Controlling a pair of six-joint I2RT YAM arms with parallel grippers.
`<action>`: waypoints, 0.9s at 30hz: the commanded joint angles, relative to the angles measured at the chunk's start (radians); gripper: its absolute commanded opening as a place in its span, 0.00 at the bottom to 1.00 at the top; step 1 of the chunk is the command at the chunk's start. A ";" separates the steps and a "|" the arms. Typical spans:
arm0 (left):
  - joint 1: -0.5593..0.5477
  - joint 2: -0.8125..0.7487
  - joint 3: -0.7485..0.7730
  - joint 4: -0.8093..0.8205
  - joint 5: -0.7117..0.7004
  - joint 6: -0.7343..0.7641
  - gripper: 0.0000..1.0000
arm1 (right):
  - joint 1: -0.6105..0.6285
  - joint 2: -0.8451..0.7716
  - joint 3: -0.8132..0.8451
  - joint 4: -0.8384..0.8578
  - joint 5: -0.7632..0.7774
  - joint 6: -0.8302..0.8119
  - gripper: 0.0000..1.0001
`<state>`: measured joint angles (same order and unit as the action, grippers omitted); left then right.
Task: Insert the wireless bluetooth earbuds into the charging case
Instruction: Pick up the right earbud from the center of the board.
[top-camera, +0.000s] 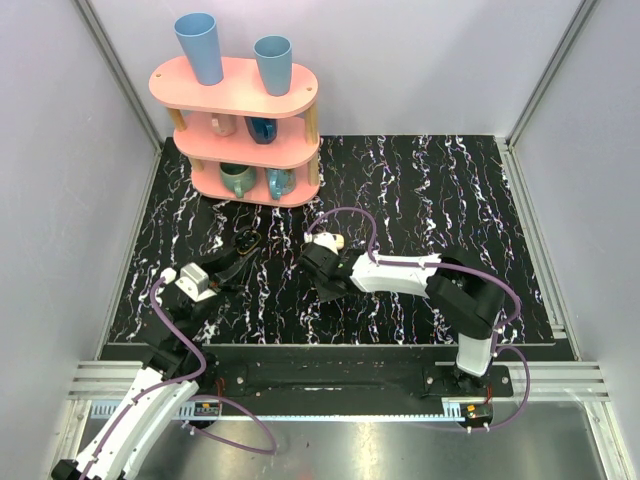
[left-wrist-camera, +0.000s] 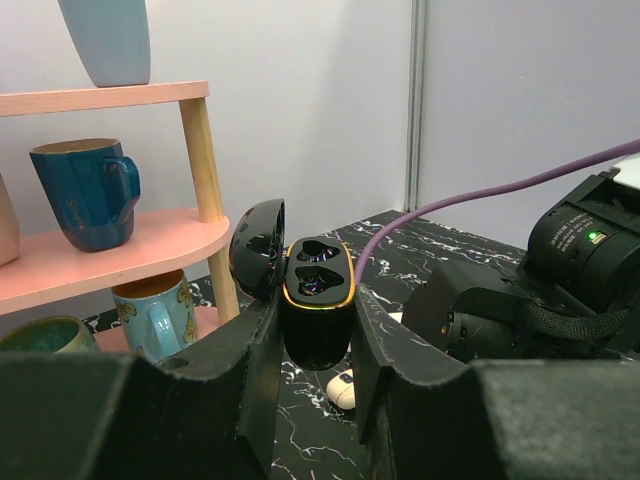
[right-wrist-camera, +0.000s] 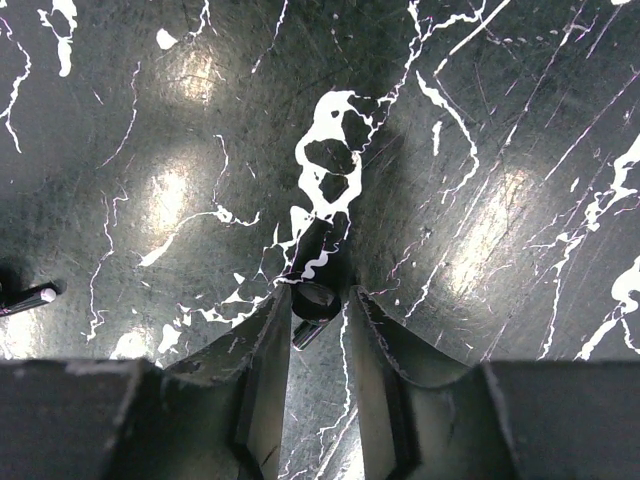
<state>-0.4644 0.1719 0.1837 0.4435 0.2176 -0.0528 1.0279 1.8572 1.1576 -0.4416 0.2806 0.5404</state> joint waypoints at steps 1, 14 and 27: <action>0.000 -0.006 0.039 0.035 0.017 0.001 0.00 | 0.009 0.048 -0.012 -0.068 0.008 0.012 0.34; 0.000 0.031 0.082 -0.019 0.008 -0.007 0.00 | 0.009 -0.035 -0.013 -0.006 0.107 -0.040 0.18; 0.000 0.141 0.186 -0.112 0.022 -0.068 0.00 | 0.009 -0.391 -0.036 0.309 0.374 -0.408 0.18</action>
<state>-0.4644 0.2924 0.3023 0.3298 0.2245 -0.0837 1.0306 1.5822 1.1172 -0.3309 0.5358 0.2924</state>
